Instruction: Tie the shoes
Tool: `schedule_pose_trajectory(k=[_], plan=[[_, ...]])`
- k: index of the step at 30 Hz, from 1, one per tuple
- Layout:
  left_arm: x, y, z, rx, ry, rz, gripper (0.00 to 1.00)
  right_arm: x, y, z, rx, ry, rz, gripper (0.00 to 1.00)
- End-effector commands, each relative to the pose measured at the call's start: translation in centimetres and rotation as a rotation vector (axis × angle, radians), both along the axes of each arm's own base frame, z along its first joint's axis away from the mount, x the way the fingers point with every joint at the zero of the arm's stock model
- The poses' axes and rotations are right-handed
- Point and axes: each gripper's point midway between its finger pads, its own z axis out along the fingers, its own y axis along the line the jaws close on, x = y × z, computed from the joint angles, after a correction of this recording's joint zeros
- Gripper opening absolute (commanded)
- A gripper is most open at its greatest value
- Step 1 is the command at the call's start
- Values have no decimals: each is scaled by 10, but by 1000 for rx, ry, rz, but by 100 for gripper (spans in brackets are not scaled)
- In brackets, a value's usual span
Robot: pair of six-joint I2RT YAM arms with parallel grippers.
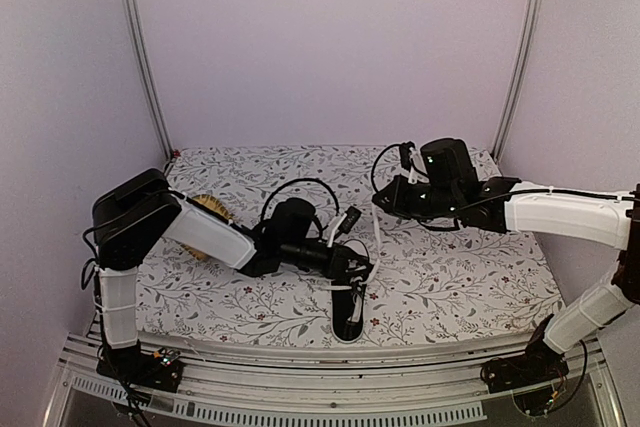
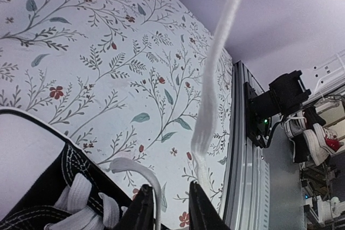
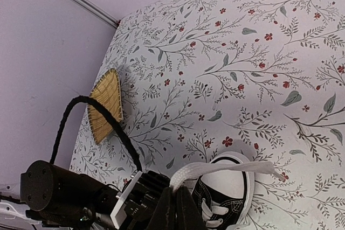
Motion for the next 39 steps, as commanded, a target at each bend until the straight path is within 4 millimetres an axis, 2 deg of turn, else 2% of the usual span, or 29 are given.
schedule_pose_trajectory(k=[1,14,18,26,29,34,39], plan=[[-3,0,18,-61,-19,-26,24,7,3,8,9,-20,-18,2],[-8,2,27,-102,-24,-44,32,13,8,4,-10,-18,-16,2],[-8,2,25,-102,-19,-51,35,15,11,7,-6,-22,-11,2],[-4,2,13,-59,-12,-29,33,14,21,18,28,-34,29,2],[-3,1,12,-52,-11,-27,28,14,25,20,36,-36,46,2],[-1,0,14,-49,-19,-25,9,15,30,16,37,-31,63,2],[-1,4,21,-57,-30,-12,0,16,32,11,31,-23,66,2]])
